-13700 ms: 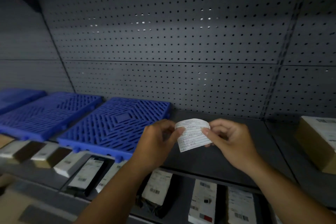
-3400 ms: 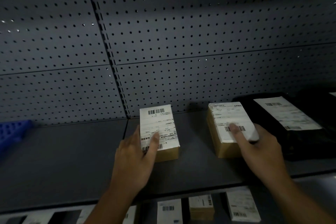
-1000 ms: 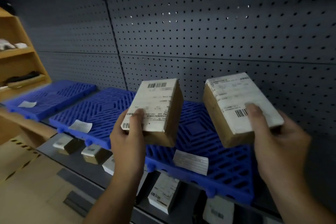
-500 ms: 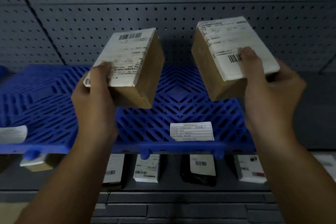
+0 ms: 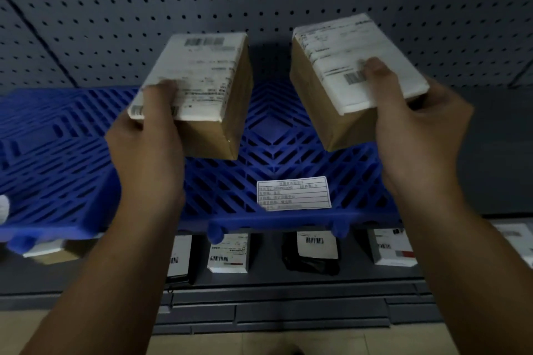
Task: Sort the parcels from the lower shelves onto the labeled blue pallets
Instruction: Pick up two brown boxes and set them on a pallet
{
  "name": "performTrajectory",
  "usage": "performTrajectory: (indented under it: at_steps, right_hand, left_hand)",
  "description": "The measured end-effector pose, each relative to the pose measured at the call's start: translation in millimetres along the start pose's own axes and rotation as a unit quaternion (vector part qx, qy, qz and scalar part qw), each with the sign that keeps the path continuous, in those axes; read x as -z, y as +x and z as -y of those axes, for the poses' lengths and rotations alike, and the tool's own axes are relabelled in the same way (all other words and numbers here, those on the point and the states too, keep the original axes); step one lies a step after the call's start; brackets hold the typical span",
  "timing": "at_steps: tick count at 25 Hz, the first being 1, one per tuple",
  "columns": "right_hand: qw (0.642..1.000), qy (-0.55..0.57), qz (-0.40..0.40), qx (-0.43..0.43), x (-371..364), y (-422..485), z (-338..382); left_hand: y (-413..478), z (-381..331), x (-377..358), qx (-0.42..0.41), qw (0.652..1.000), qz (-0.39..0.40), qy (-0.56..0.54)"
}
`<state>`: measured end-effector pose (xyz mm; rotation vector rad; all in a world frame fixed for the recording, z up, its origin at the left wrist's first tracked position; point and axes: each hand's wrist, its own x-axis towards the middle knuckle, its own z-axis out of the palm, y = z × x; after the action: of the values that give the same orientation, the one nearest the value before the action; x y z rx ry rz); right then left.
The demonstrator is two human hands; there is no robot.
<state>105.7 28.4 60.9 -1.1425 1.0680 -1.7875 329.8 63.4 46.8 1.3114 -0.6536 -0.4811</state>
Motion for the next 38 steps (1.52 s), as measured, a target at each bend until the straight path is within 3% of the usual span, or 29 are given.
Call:
performTrajectory:
  at_steps: [5,12,20,31,35,38]
  right_hand:
    - [0.994,-0.087,0.023,-0.055,1,6,-16]
    - [0.975,-0.215,0.014,-0.048,5,12,-28]
    - [0.977,-0.201,0.016,-0.075,5,13,-32]
    - [0.962,-0.268,0.043,-0.034,9,12,-32]
    - [0.968,-0.243,0.047,-0.048,14,13,-32]
    - [0.966,-0.248,0.056,-0.037,21,15,-25]
  left_hand:
    - [-15,5,-2,0.057,0.998,0.034,0.023]
    - [-23,4,-9,0.07,0.997,0.028,0.035]
    - [-22,5,-10,0.059,0.997,0.033,0.04]
    - [-22,6,-11,0.053,0.997,0.019,0.059]
    - [-25,0,-10,0.049,0.997,0.018,0.062]
    - [-29,-9,-4,-0.019,0.996,0.024,0.081]
